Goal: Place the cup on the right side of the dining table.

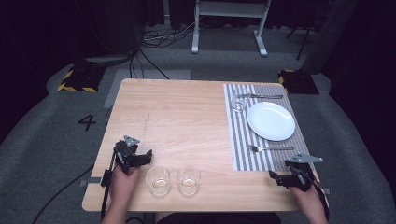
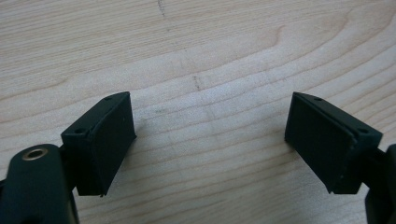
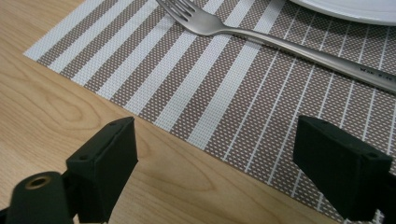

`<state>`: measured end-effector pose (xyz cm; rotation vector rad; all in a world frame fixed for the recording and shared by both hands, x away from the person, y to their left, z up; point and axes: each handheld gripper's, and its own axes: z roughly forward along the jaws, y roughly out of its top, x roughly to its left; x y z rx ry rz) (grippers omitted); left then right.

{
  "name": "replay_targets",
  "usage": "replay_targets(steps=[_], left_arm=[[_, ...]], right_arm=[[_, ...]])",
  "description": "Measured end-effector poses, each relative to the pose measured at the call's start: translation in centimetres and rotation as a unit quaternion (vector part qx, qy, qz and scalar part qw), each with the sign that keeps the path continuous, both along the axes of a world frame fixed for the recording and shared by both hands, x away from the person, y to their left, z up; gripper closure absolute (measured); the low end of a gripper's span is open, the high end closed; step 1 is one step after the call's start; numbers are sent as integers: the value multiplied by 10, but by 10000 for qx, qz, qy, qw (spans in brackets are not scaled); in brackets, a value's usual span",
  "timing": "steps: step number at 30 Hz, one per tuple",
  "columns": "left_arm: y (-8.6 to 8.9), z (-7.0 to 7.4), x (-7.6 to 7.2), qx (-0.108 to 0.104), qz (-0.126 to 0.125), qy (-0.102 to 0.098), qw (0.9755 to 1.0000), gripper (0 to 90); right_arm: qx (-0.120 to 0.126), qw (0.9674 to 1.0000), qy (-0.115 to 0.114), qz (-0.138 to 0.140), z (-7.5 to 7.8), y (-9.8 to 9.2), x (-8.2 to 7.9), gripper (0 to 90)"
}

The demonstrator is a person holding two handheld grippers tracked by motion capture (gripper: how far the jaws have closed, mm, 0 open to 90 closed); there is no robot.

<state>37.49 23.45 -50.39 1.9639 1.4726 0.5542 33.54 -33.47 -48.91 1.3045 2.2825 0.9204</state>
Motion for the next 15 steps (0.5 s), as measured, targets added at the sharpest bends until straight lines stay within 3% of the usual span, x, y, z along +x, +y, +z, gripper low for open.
replay_targets(steps=[7, 12, 15], left_arm=[[0, 0, 0, 0, 0, -1, 10000, 163], [0, 0, 0, 0, 0, -1, 10000, 163], [0, 0, 0, 1, 0, 0, 10000, 163]], right_arm=[[-70, 10000, -10, 6, -8, 1, -3, 140], [0, 9995, -305, -44, -14, 1, -9, 122], [29, 9994, -342, -32, -15, 0, -11, 120]])
